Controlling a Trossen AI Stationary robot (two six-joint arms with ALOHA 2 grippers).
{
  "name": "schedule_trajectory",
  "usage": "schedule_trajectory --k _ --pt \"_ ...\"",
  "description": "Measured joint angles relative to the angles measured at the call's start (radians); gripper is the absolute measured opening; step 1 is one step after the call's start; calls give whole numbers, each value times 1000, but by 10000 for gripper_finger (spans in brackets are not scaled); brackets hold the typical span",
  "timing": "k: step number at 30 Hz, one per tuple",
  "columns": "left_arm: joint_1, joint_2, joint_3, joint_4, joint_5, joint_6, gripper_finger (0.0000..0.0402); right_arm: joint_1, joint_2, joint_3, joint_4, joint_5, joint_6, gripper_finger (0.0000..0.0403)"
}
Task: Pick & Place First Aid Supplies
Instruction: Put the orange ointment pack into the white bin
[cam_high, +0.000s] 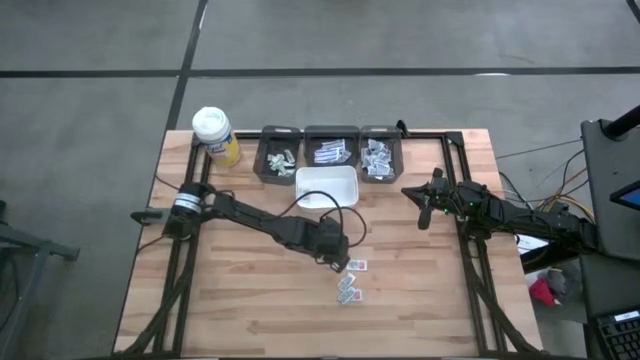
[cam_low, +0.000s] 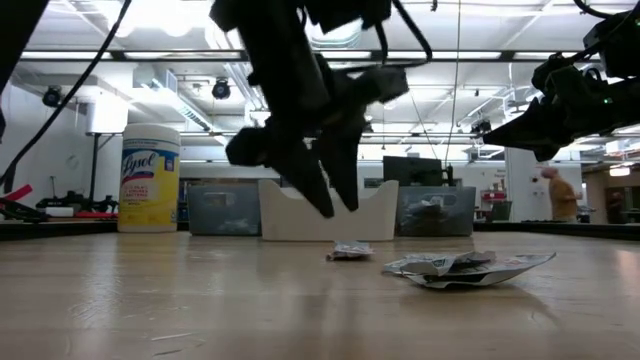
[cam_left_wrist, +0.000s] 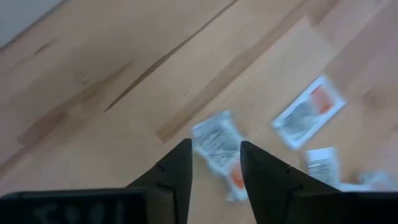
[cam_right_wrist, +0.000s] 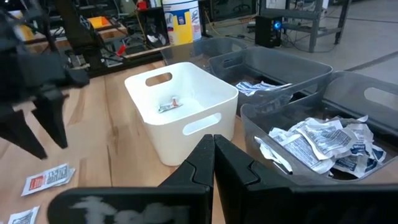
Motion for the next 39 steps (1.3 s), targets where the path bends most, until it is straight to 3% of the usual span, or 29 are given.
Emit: schedule_trajectory --k 11,32,39 --pt "3 11 -95 125 18 153 133 0 0 0 0 0 4 8" --pt "24 43 -125 202 41 191 131 0 1 0 0 0 -2 8" --pt "24 69 -122 199 39 158 89 0 0 0 0 0 -37 8"
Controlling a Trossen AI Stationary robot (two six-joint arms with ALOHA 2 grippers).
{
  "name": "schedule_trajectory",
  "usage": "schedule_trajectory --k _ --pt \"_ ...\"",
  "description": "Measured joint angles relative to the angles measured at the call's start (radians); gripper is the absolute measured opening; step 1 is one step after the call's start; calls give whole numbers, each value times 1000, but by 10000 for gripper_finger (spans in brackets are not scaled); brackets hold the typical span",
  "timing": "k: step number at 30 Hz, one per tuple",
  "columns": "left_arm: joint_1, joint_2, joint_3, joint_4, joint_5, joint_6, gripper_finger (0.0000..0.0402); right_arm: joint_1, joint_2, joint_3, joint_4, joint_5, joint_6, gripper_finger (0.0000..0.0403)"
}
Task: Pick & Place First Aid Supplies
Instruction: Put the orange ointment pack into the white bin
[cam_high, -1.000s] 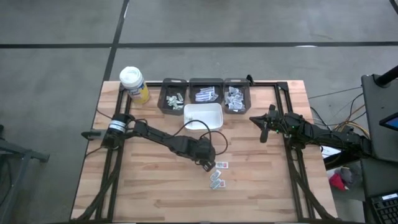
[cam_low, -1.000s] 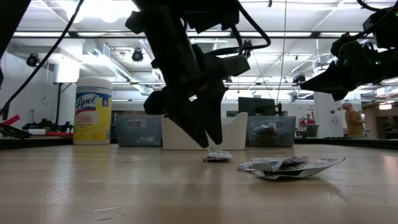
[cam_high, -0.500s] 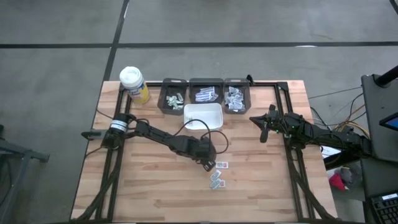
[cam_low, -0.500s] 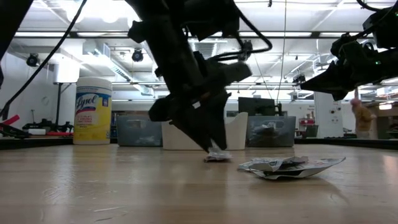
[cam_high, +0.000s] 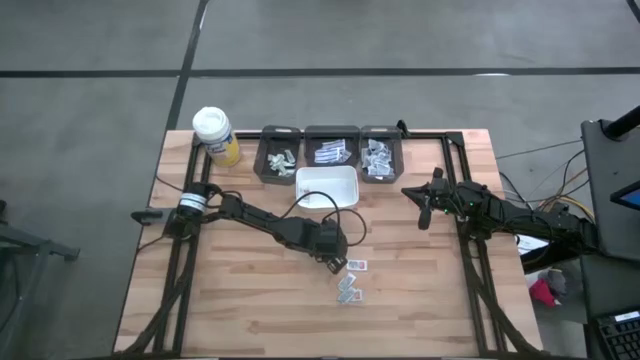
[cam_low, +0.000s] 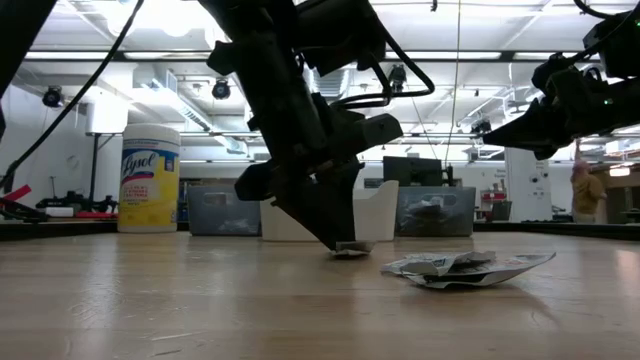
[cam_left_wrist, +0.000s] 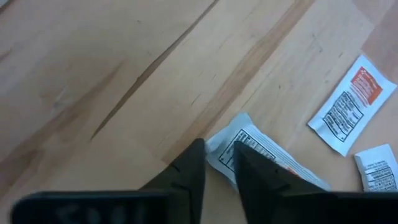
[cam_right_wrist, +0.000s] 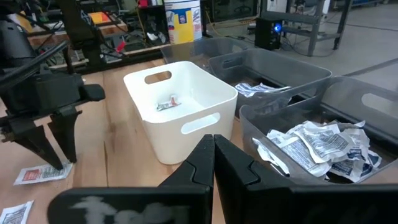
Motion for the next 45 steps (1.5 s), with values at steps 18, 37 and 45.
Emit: schedule_trajectory --k 18,37,45 --pt "-5 -8 35 5 14 53 0 0 1 0 0 0 -2 8" --pt "18 -9 45 83 -76 85 0 0 1 0 0 0 -1 8" --pt "37 -9 45 135 -78 123 0 0 1 0 0 0 -1 8"
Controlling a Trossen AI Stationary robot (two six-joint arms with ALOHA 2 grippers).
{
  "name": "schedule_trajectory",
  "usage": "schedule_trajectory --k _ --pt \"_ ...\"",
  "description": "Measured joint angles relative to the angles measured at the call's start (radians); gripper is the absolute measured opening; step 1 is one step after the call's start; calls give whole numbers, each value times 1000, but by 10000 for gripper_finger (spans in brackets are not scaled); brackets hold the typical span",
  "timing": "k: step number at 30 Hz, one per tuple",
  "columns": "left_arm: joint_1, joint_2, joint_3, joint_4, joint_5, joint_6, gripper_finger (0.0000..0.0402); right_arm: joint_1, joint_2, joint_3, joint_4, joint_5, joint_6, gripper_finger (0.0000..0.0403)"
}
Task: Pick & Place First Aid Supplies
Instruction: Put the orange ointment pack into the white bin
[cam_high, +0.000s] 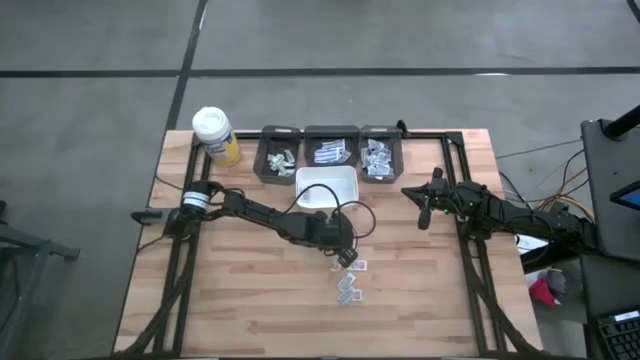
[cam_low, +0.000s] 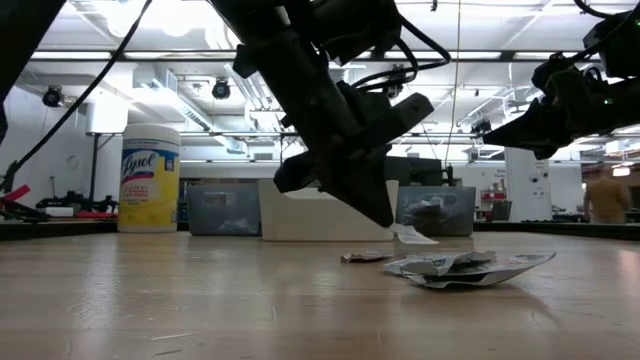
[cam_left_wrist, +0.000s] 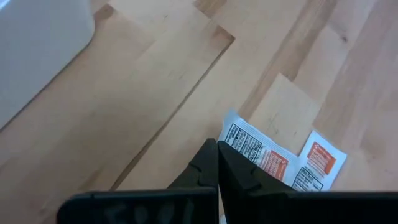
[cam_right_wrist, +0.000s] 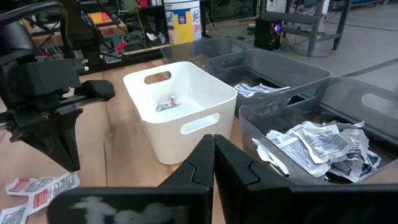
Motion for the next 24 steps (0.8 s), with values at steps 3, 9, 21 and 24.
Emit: schedule_trajectory --k 3,9,21,24 --pt "0 0 0 2 10 1 0 0 0 0 0 0 0 8" --pt "0 -2 12 6 35 17 0 0 0 0 0 0 0 8" --pt "14 -102 134 -149 -55 42 0 0 0 0 0 0 0 8" --pt "34 -159 138 -213 -158 40 0 0 0 0 1 0 0 8"
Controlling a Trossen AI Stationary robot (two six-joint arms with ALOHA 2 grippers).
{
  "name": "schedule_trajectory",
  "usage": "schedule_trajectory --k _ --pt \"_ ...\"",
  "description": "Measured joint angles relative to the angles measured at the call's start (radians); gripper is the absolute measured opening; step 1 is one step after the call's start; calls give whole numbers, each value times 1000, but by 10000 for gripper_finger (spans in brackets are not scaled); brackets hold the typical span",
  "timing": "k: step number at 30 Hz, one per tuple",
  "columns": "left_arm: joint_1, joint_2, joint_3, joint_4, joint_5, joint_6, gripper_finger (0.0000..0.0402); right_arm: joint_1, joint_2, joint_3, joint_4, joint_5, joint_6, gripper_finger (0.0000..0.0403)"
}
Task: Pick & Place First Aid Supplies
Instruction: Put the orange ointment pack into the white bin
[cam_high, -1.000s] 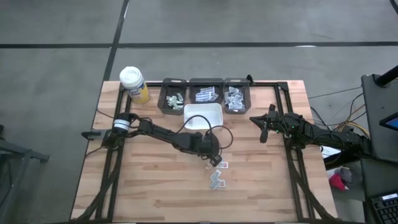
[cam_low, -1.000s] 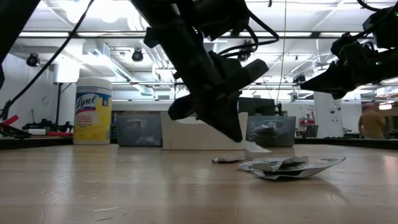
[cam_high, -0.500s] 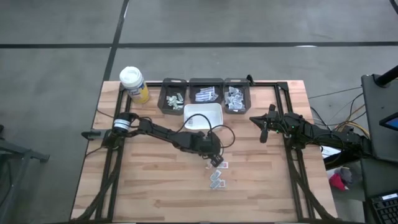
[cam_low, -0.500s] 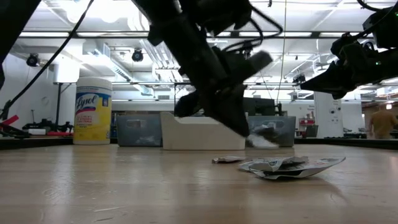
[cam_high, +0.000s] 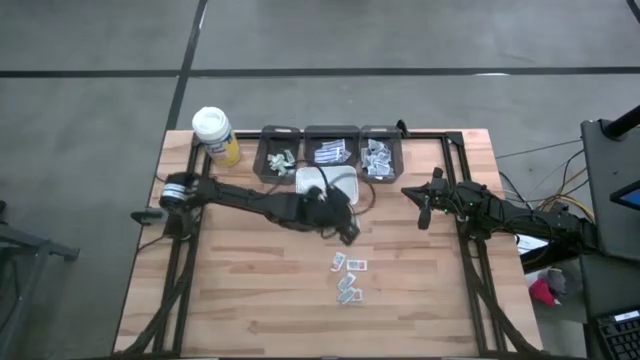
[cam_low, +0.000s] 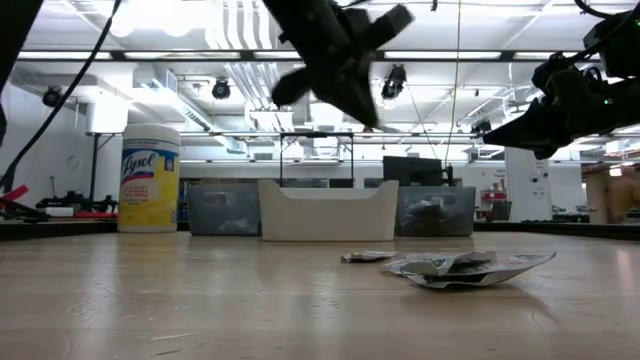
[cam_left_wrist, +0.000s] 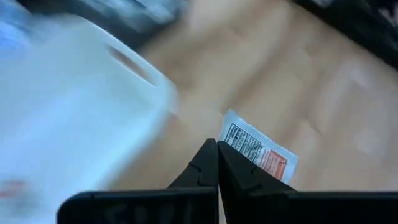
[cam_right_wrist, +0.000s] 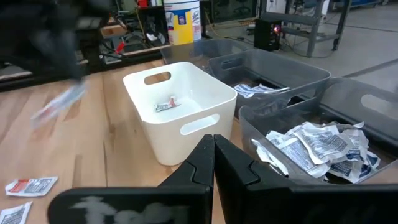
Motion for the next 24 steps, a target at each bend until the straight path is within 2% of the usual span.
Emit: schedule_trajectory --k 4,8,15,24 --pt "51 -59 -15 -91 -162 -38 0 1 -1 0 -1 0 0 8" --pt "123 -70 -37 -183 -218 -46 0 1 0 0 0 0 0 8" --pt "226 9 -37 -188 -119 123 0 0 0 0 -1 1 0 8" --pt "296 86 -37 -173 21 194 0 1 0 0 -1 1 0 8"
